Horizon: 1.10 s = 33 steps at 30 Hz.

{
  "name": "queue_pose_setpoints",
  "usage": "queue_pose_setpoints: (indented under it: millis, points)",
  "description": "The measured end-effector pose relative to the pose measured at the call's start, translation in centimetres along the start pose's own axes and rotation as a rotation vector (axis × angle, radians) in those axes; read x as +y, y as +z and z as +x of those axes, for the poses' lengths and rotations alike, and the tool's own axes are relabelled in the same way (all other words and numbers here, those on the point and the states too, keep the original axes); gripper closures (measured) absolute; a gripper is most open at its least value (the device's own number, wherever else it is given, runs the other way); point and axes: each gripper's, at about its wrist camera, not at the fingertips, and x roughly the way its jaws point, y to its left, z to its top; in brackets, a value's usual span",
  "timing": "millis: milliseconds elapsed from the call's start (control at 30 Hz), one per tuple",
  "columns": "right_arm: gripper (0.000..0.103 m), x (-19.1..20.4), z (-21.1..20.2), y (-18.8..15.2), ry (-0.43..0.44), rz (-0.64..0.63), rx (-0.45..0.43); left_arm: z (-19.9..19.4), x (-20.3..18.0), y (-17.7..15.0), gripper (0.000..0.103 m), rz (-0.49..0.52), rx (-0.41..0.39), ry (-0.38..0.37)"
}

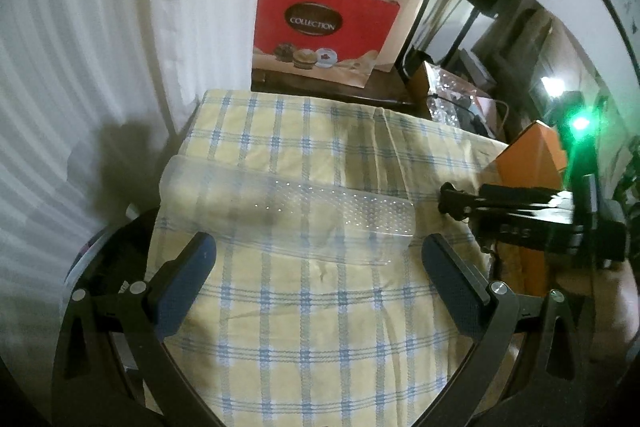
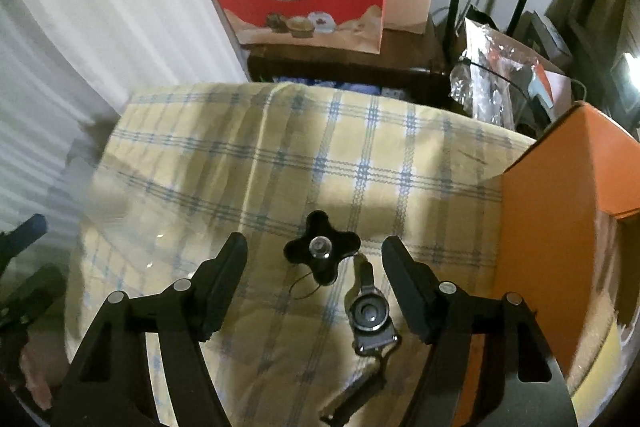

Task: Organize objects

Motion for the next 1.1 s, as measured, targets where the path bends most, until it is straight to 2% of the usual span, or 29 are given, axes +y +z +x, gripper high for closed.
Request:
queue_pose_setpoints:
  millis: [67, 200, 267, 367, 600, 767, 1033, 1100]
  points:
    - [0.034, 0.1, 0.9, 0.0, -0.009, -0.007, 0.013, 0.1, 0.1, -0.1, 0.0, -0.004, 0.002, -0.005]
    - [0.045, 0.2, 1.8, -0.2, -0.034, -0.029, 0.025, 0.1, 0.3, -0.1, 0.0, -0.011, 0.002, -0.008]
    - [0.045, 0.2, 2.0, -0.2, -0.041, -0.036, 0.016, 0.3, 0.3, -0.1, 0.0, -0.012, 0.007, -0.007]
    - [0.057, 0.3, 2.1, -0.4, -0.059, -0.055, 0.008, 0.4, 0.0, -0.3, 0.0, -0.007, 0.012, -0.008]
    - [0.057, -0.3, 0.7, -0.5, -0.013, -0.032, -0.017, 0.1, -1.8, -1.0, 0.0, 0.035, 0.013, -0.031]
    - [0.057, -0.9, -2.3, -0.4, 0.016, -0.021, -0.071, 0.2, -3.6, -1.5, 0.0, 0.049, 0.023, -0.05]
    - [0.057, -2.3, -6.9, -0.7, 0.079, 0.013, -0.133, 0.9, -8.1, -2.9, 0.001, 0.131, 0.046, -0.083]
    - [0.057, -2.7, -8.2, -0.9, 0.089, 0.021, -0.152, 1.5, -9.5, -3.5, 0.004, 0.159, 0.062, -0.093]
